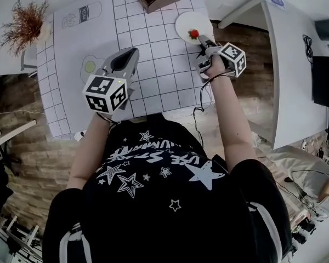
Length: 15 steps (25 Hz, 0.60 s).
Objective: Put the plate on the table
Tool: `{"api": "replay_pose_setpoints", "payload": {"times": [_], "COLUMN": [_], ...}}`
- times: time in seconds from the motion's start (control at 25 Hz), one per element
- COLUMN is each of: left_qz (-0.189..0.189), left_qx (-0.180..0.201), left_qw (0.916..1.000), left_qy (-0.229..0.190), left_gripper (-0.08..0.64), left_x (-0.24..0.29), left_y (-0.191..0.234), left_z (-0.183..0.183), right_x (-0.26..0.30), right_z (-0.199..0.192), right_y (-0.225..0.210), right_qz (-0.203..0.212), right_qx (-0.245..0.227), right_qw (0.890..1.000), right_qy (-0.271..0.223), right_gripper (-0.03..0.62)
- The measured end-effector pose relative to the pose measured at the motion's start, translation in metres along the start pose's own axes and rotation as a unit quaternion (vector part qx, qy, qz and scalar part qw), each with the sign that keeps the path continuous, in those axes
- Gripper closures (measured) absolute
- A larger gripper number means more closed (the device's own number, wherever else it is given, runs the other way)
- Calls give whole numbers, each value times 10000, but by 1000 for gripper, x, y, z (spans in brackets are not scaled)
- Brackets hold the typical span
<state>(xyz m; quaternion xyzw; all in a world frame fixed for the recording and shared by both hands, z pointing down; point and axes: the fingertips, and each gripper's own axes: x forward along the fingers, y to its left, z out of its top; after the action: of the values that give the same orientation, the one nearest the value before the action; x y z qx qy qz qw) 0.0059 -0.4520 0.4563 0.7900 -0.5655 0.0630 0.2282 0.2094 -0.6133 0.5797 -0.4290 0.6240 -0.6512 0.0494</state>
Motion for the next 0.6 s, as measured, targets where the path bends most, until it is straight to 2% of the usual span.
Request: {"api": "replay_pose_setpoints", "payload": {"times": [0.24, 0.44, 0.48, 0.56, 0.6], "left_qz": [-160, -299, -321, -359, -379], "left_qx": [6, 59, 77, 99, 104], "left_qw": [9998, 9994, 9992, 9990, 9989], "left_qy": [-67, -184, -212, -250, -260], "left_gripper": [551, 551, 551, 551, 551], "left_x": [-24, -55, -63, -80, -89], "left_y": [0, 2, 3, 7, 9], "left_z": [-5, -4, -4, -5, -6], "right_x": [-23, -46, -51, -59, -63], "right_z": [-13, -46, -54, -73, -83], "right_y": [-3, 23, 29, 41, 45], "right_qz": [-75, 344, 428, 547, 590], "right_qx": [18, -164, -194, -284, -335], "right_qw": [9996, 9987, 9983, 9974, 9969], "right_qy": [-270, -347, -358, -385, -399], "right_gripper": [451, 453, 462, 542, 548]}}
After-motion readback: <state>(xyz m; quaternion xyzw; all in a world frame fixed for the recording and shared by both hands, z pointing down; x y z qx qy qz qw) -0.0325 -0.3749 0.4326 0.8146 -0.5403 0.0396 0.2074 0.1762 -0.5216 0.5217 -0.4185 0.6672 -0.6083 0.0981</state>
